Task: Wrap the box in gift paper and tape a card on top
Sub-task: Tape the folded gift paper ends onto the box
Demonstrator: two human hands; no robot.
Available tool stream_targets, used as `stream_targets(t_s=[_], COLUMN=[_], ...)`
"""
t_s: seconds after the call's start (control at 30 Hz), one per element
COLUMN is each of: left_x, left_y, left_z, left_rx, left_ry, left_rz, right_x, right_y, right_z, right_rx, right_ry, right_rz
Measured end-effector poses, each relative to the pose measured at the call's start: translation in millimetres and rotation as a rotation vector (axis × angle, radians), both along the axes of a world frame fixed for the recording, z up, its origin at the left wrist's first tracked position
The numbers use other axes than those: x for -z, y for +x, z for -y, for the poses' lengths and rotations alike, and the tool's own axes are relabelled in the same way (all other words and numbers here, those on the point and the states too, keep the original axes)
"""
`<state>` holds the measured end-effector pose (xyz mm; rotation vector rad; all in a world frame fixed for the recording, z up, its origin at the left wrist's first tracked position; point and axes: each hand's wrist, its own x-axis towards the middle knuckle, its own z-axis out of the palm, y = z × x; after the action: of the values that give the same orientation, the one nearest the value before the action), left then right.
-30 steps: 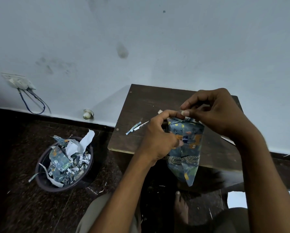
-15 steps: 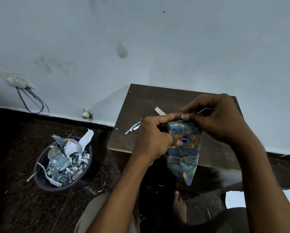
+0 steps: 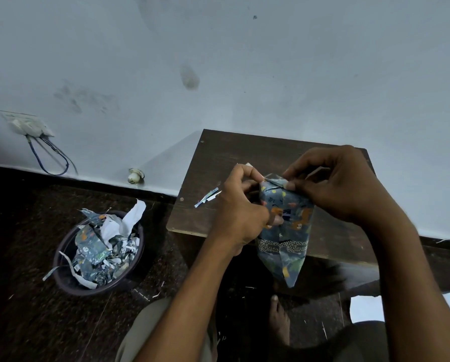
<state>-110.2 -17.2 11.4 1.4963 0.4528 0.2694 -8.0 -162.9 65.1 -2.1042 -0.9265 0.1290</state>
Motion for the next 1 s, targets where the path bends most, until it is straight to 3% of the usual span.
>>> stream_targets(t_s=[0.3,0.6,1.0], left_x=[-4.2,-6.7,-7.0], left_y=[-0.6,-1.7,-3.9], left_z=[0.0,-0.9,-2.0], left_rx=[0.022,0.066,0.148], left_ry=[-0.008,0.073,0.159], left_rz=[-0.035,-0.044,-0.038], right_x=[5.8,14.4,9.6], right_y=[4.7,7.2,6.7], right_z=[-0.5,-8.0,-7.2], right_rx=[0.005,0.143,0.102], right_ry=[0.094,0.349,0.322], right_rz=[-0.007,-0.203,-0.209])
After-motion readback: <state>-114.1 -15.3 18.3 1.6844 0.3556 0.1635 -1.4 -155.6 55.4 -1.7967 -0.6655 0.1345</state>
